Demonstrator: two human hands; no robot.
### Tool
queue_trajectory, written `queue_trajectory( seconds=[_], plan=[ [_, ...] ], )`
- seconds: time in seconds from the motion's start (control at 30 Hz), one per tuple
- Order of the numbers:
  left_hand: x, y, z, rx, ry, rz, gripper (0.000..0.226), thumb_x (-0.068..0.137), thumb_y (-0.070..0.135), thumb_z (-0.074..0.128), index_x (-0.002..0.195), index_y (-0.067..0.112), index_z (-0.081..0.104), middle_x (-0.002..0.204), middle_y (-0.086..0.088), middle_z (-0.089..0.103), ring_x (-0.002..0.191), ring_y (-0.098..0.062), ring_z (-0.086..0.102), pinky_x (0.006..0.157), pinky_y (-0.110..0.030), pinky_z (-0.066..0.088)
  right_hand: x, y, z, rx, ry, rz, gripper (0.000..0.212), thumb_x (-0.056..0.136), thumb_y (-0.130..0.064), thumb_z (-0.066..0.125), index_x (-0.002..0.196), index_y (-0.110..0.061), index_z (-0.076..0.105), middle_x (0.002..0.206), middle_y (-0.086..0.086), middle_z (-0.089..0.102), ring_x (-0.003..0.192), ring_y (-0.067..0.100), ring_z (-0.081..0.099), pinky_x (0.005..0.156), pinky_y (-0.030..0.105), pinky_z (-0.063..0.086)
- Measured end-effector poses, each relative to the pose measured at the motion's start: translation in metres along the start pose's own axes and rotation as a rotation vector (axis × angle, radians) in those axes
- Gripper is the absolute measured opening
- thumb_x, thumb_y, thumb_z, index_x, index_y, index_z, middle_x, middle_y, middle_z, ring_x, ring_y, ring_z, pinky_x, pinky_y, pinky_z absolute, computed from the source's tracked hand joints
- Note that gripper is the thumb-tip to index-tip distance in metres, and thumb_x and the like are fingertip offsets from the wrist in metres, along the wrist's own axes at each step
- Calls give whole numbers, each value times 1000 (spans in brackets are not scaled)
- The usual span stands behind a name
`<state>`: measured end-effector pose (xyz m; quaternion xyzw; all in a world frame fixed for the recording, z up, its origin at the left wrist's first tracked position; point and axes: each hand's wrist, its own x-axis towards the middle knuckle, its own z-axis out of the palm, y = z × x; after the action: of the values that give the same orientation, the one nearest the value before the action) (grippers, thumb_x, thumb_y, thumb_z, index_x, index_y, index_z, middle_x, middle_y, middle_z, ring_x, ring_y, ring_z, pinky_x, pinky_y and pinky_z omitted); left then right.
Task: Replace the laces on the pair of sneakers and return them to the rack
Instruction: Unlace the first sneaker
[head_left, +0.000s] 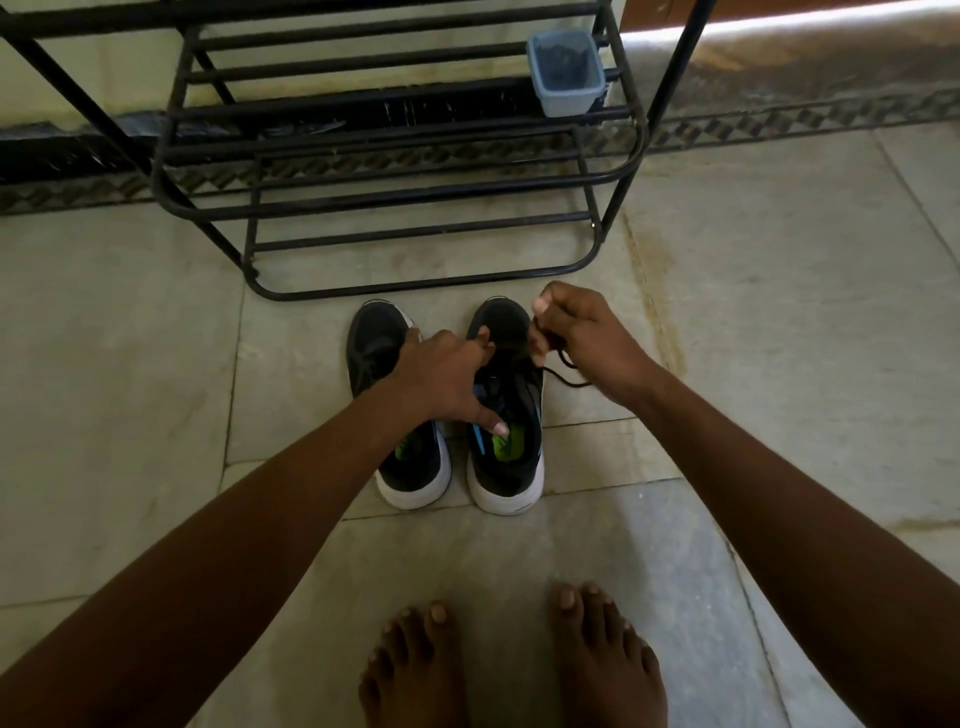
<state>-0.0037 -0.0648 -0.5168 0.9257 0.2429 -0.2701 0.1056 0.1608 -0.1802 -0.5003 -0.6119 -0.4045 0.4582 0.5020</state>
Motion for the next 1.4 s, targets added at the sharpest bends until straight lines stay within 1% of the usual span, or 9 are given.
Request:
queue_trajectory(
  seconds=[0.1,0.3,0.4,0.63,0.77,1.0,1.17,1.3,1.4],
  plan=[
    [-3,1,-2,4,-7,1,122,65,87,68,161,26,25,171,1,17,143,-33,39,118,-68,23,1,3,6,56,81,5,31,109,-10,40,79,-11,41,57,-9,39,52,9,36,51,26,34],
    [-4,1,-4,10,-7,-3,122,65,87,68,162,26,23,172,1,12,145,-33,36,118,-66,24,-7,11,3,256,319,37,32,106,-17,50,76,-16,41,56,-5,32,48,10,28,47,25,31],
    [-4,0,-1,-11,-7,-4,124,65,87,68,162,25,22,172,2,10,145,-34,35,118,-66,24,-10,25,-17,26,373,109,27,100,-22,63,79,-14,48,54,0,39,47,15,32,50,26,32],
    [-3,1,0,2,1,-11,125,64,89,65,162,26,21,172,2,13,144,-34,37,119,-64,25,-17,36,-32,-662,29,11,24,77,-42,86,77,-20,74,62,-2,68,49,5,48,56,21,40],
    [-5,2,-1,8,-11,-13,124,66,88,66,162,25,20,172,3,10,145,-35,35,118,-64,25,-8,27,-33,-902,-232,-97,9,87,-23,78,90,-16,82,84,-2,76,63,0,55,71,32,52],
    [-5,4,-3,2,-16,-22,123,66,89,65,162,26,22,171,1,14,143,-35,37,117,-63,28,-8,26,-4,-183,66,112,27,106,-16,48,96,7,60,97,24,66,90,27,65,82,31,52],
    [-6,5,-1,18,1,-26,123,66,88,65,162,25,21,172,1,11,143,-35,36,117,-62,28,-6,7,-6,541,372,183,21,104,-3,34,90,-11,48,61,4,42,50,19,41,67,38,55],
    [-5,2,-3,-21,-7,-10,124,65,89,66,162,25,23,172,2,13,144,-34,34,116,-60,31,8,-11,-52,69,474,138,23,105,-21,53,85,-9,56,63,4,54,57,24,59,70,44,64],
    [-10,-4,-7,-394,34,-31,110,62,81,76,154,28,45,165,3,34,144,-25,40,116,-50,38,3,-1,-61,-359,359,316,45,97,-40,66,85,3,65,79,16,69,75,26,72,73,43,64]
  ],
)
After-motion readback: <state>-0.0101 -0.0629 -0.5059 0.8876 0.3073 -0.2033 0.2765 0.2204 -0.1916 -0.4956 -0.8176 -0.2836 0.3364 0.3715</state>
